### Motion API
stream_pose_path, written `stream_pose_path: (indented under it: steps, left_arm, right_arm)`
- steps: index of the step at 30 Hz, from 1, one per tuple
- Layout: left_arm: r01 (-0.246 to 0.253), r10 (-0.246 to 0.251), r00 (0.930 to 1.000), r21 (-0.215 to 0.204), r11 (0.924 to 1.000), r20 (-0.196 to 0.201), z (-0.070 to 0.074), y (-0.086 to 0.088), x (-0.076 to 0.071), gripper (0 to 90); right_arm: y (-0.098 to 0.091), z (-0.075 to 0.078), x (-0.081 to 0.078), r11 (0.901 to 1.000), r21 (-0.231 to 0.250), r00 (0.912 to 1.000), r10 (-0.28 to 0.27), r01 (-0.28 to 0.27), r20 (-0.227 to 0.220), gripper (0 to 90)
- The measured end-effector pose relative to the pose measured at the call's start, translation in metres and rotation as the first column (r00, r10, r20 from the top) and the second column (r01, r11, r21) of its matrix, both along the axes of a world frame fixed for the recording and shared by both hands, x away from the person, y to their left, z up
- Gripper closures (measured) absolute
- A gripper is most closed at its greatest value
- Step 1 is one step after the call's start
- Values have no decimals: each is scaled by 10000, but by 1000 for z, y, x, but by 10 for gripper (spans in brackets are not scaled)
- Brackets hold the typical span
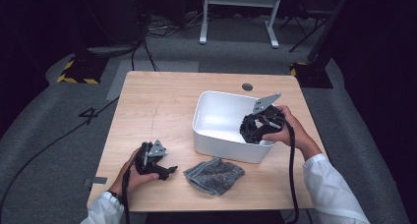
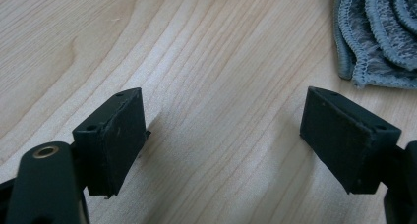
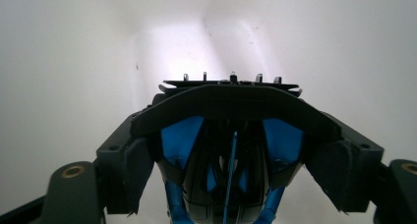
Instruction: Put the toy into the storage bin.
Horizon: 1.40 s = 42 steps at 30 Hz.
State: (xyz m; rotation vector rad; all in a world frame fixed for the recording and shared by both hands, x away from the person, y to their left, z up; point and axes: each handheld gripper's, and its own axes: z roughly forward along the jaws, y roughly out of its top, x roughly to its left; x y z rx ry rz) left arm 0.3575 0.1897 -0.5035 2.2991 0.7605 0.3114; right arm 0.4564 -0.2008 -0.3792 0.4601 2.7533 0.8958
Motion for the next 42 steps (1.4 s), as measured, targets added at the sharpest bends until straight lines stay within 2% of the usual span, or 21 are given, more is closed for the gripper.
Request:
stream_pose_path:
  steps: [3,9,12,21,27,36,42]
  left_arm:
    - [-9,9,10000,-29,10000,-20,0,0,0,177]
    - [47,-47,10000,-75,10000,-46,0,0,0,177]
    - [58,-59,10000,-77,10000,-43,-1,-1,0,177]
    - [73,-73,10000,-72,9999,-39,-1,0,0,177]
    - [50,-51,10000,-101,9999,-58,-1,0,0,177]
    - [119,-120,9999,-79,9999,-89,-1,0,0,174]
    - [146,-147,9999,-317,9994,-20,-3,1,0,164]
  right_arm:
    - [0,-1,1,9998,-154,9999,-124,123,-40,246]
    - [4,-2,0,9982,-597,10000,28,-31,-53,245]
    - [4,-1,2,9982,-597,9999,-105,99,-102,244]
    - [4,1,-1,9990,-428,10000,-95,95,24,237]
    - [-2,7,-2,9988,411,9996,-271,268,68,243]
    - [-1,5,-4,9991,384,9997,-205,200,128,245]
    - [-1,5,-5,9986,430,9992,-309,298,260,223]
